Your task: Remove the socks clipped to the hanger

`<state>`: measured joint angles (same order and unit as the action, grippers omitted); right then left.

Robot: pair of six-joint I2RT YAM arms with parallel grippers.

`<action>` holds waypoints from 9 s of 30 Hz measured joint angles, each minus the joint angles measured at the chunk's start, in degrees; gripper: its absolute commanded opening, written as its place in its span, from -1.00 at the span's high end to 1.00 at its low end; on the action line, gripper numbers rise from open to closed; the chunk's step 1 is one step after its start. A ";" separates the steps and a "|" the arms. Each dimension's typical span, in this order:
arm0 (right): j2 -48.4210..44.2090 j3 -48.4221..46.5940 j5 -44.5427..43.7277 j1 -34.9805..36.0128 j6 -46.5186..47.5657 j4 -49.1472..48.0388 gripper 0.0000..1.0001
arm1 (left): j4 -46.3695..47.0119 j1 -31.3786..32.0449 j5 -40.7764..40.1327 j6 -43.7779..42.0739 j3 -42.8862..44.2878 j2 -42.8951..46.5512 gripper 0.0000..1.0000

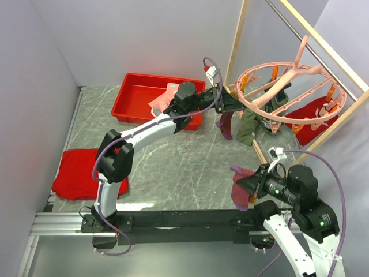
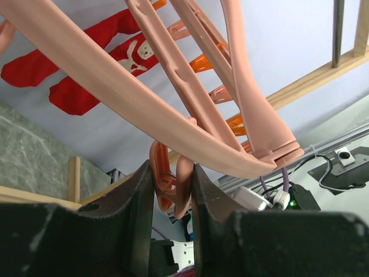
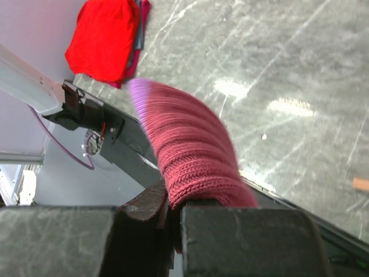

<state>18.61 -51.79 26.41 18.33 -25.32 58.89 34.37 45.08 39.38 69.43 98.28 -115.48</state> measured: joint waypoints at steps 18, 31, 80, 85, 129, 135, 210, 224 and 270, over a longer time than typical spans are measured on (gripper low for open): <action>2.62 1.27 -0.76 0.00 -3.65 -4.37 1.00 | -13.57 -1.11 0.48 -9.62 -8.37 10.51 -0.54; 5.90 1.42 2.75 0.00 -4.07 -8.26 1.00 | -24.44 5.77 6.38 -27.45 -18.71 23.43 -0.52; 12.63 -1.62 -0.55 0.00 -0.57 -6.91 -0.23 | -49.75 -22.69 -7.61 -38.69 1.16 10.58 -0.57; 13.35 -3.37 -2.08 0.00 0.31 -4.26 -0.24 | -50.45 -24.94 -9.55 -38.12 7.98 2.03 -0.89; 15.37 -17.20 -6.49 0.00 -4.46 15.15 -0.25 | -0.46 -7.17 -12.94 -46.88 27.06 -36.02 -0.49; 15.32 -18.95 -6.69 0.00 -5.20 16.48 -0.24 | 2.73 -4.39 -16.17 -44.87 32.96 -41.90 0.70; 7.13 -4.26 9.64 0.00 -1.95 -19.47 1.00 | -33.22 15.72 -5.01 -30.82 -23.08 38.66 0.65; 5.14 -2.16 10.19 0.00 -4.83 -20.28 1.00 | -32.28 6.73 -2.56 -29.33 -24.68 39.76 -0.52; 6.34 -4.04 10.51 0.00 -2.75 -16.50 1.00 | 16.41 -4.50 14.62 15.30 8.41 -8.92 -0.22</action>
<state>24.95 -55.83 36.93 18.33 -28.08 42.39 50.78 40.58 54.00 84.73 106.69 -124.40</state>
